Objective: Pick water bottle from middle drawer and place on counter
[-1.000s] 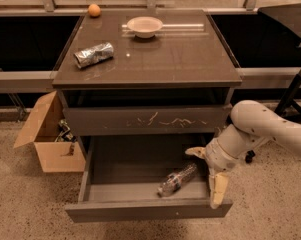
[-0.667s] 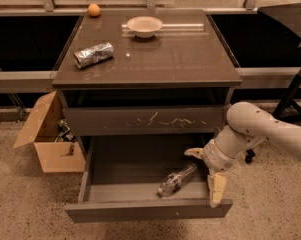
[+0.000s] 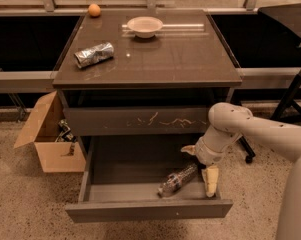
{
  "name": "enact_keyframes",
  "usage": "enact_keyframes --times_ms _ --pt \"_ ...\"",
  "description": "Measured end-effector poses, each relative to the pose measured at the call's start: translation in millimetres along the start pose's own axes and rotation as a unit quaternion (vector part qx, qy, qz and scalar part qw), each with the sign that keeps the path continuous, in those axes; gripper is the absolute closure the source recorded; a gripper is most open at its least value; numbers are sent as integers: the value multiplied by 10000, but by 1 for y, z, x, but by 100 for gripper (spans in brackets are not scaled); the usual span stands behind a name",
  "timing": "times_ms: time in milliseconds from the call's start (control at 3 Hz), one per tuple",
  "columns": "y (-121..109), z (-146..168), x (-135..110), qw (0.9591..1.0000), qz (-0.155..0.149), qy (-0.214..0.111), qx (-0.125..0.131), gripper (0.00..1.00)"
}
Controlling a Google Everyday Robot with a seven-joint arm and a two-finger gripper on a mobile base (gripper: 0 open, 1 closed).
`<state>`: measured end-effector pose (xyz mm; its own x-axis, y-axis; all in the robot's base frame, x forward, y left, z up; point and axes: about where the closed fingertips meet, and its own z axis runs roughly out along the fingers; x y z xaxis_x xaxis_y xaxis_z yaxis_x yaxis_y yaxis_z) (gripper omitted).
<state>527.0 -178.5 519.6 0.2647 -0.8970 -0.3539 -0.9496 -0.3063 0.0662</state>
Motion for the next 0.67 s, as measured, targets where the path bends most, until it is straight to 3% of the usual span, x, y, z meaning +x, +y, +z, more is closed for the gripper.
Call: enact_keyframes --times_ms 333,667 --pt "-16 10 15 9998 -163 144 45 0" --pt "-29 23 22 9988 -294 218 315 0"
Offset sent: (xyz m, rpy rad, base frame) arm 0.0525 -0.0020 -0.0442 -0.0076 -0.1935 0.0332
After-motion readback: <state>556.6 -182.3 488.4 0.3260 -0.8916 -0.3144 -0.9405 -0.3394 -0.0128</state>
